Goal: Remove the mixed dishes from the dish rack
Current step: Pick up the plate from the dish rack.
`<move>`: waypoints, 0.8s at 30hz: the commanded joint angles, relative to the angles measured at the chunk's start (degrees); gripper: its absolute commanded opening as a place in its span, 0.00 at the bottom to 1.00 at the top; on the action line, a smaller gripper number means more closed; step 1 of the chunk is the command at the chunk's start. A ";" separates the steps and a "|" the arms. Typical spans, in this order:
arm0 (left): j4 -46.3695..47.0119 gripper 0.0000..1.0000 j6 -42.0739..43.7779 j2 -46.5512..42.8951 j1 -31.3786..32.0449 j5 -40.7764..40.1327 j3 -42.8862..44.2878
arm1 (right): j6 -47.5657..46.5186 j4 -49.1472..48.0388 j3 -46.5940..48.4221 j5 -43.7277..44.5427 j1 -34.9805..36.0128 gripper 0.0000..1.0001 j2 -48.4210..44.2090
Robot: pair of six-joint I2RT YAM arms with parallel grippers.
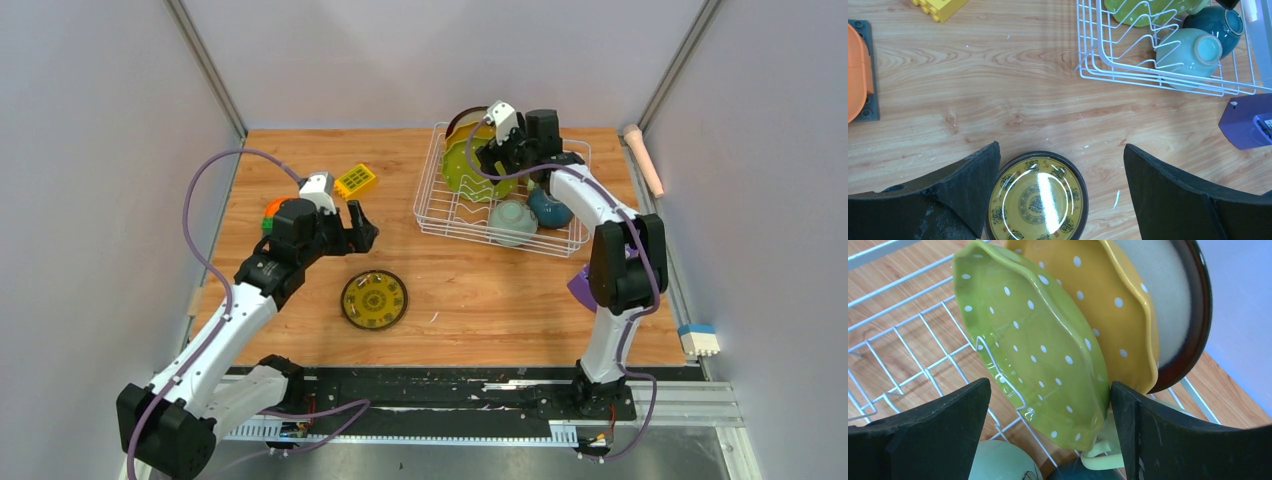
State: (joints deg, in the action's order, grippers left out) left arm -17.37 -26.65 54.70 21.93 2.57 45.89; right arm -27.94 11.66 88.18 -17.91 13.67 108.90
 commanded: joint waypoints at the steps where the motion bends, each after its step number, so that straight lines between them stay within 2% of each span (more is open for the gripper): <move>1: -0.03 1.00 0.97 0.41 -0.09 1.06 3.47 | -2.93 1.38 2.58 -1.98 0.11 0.91 2.42; 11: -1.40 1.00 1.21 -0.37 -0.12 0.13 5.70 | -6.98 1.70 5.74 -3.59 -0.03 0.85 7.99; 17: -3.07 1.00 1.67 -0.72 -0.08 -0.41 6.26 | -8.52 1.99 7.10 -3.61 -0.31 0.71 10.22; 19: -3.45 1.00 1.55 -0.73 -0.05 -0.98 6.27 | -9.38 2.49 7.11 -3.71 -0.31 0.64 10.18; 22: -3.66 1.00 1.43 -0.73 -0.05 -1.16 6.15 | -10.05 3.07 7.17 -3.01 -0.31 0.43 9.68; 24: -3.72 1.00 1.35 -0.73 -0.11 -1.09 6.10 | -10.73 3.83 7.18 -3.07 -0.31 0.32 9.03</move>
State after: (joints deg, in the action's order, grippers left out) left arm -20.99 -26.41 55.07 21.93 2.28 49.47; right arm -36.01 15.11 93.97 -20.75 12.08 117.84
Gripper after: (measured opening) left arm 0.998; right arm 0.438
